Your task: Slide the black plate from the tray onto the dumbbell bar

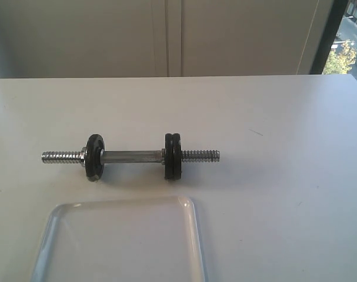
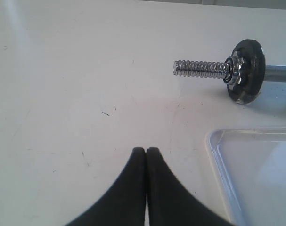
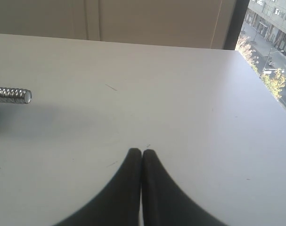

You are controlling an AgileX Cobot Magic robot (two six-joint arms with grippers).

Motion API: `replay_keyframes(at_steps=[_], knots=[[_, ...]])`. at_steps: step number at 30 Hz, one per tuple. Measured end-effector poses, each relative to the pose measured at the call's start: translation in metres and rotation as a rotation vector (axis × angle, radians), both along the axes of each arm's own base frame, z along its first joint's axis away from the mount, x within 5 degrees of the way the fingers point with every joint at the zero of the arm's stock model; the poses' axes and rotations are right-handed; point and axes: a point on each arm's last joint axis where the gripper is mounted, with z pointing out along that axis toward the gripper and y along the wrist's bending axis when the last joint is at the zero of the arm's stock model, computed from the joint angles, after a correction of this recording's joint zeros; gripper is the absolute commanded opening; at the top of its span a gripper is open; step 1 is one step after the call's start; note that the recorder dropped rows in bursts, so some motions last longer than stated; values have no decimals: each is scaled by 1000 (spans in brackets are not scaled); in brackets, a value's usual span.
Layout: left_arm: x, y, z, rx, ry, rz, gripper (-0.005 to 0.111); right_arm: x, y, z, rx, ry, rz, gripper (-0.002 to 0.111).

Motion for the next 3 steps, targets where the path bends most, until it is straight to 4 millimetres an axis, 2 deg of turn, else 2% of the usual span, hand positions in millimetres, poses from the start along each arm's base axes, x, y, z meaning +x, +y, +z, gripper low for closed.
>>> replay_keyframes(at_steps=[3], knots=[[0, 0, 0, 0, 0, 0, 0, 0, 0, 0, 0, 0, 0, 0]])
